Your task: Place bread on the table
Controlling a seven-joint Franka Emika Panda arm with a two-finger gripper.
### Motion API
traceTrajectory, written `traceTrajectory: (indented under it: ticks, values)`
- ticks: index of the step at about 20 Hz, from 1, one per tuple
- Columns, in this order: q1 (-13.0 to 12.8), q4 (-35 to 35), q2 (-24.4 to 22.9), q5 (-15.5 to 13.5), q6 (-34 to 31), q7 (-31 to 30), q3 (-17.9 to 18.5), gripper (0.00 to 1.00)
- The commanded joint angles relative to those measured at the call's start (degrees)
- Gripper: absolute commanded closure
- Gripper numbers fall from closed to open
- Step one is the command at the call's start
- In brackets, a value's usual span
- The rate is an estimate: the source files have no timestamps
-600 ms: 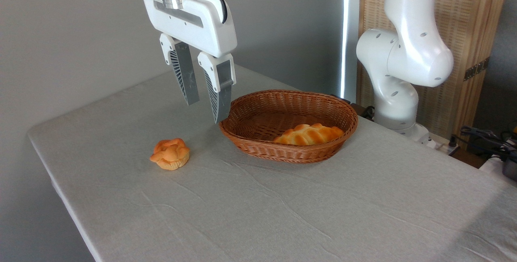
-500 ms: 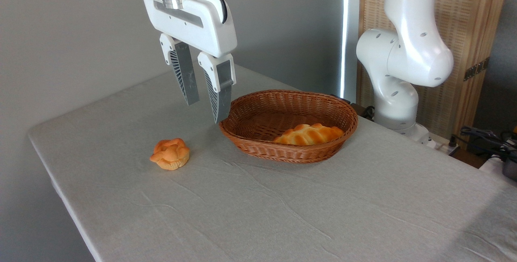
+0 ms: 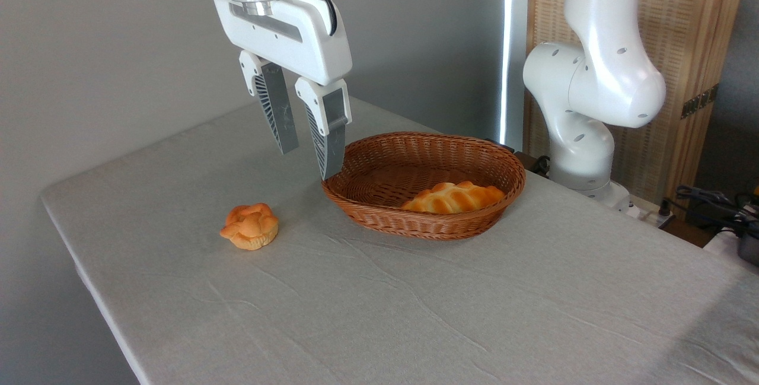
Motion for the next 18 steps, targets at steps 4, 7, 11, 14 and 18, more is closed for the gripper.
traceTrajectory:
  ticks: [4, 7, 11, 14, 18]
  values:
    - [0.0, -0.4, -0.6, 0.0, -1.5, 0.1, 0.3, 0.0]
    - [0.0, -4.3, -3.4, 0.0, -1.4, 0.3, 0.3, 0.0]
    - [-0.5, -14.3, -10.4, -0.1, -1.4, 4.6, -0.5, 0.0]
    - [-3.3, -23.6, -16.1, 0.0, -1.4, 5.4, -0.6, 0.0]
    - [-6.9, -35.0, -21.1, 0.0, -1.2, 5.9, -1.6, 0.0]
